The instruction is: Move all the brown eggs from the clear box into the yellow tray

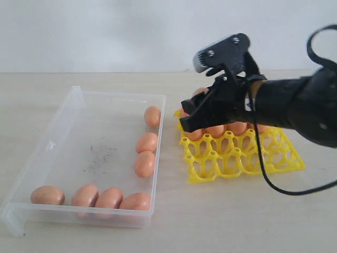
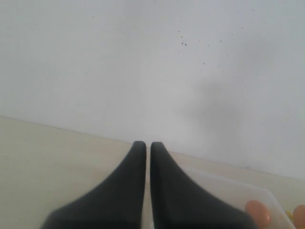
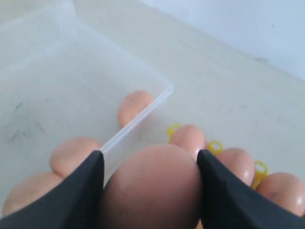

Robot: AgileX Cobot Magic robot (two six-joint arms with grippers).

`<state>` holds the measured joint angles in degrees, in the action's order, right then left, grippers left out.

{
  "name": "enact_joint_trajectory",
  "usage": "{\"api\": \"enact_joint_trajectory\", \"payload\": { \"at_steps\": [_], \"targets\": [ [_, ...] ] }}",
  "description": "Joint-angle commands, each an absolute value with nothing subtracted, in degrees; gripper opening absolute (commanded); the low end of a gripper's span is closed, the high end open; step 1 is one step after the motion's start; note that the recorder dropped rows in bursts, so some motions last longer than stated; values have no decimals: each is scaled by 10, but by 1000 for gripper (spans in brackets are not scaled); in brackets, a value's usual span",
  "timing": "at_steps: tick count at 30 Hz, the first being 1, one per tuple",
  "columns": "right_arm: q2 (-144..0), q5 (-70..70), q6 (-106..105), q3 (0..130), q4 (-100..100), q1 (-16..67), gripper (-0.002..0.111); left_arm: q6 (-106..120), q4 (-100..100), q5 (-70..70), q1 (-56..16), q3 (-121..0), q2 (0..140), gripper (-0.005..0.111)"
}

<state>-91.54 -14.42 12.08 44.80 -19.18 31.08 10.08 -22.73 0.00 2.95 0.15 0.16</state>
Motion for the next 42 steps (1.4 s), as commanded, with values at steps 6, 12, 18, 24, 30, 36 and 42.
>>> {"api": "enact_joint_trajectory", "payload": {
  "at_steps": [6, 12, 18, 24, 30, 36, 42],
  "targets": [
    [-976, -558, 78, 320, -230, 185, 0, 104, -230, 0, 27, 0, 0, 4],
    [-1082, -700, 149, 334, -381, 120, 0, 104, -230, 0, 27, 0, 0, 4],
    [-1171, -700, 300, 436, -644, 63, 0, 104, -230, 0, 27, 0, 0, 4],
    [-1202, -700, 346, 487, -739, 58, 0, 104, -230, 0, 27, 0, 0, 4],
    [-1216, -700, 338, 494, -741, 58, 0, 104, -230, 0, 27, 0, 0, 4],
    [-1219, -700, 325, 504, -736, 58, 0, 104, -230, 0, 27, 0, 0, 4],
    [-1219, -700, 297, 510, -732, 62, 0, 104, -230, 0, 27, 0, 0, 4]
  ]
}}
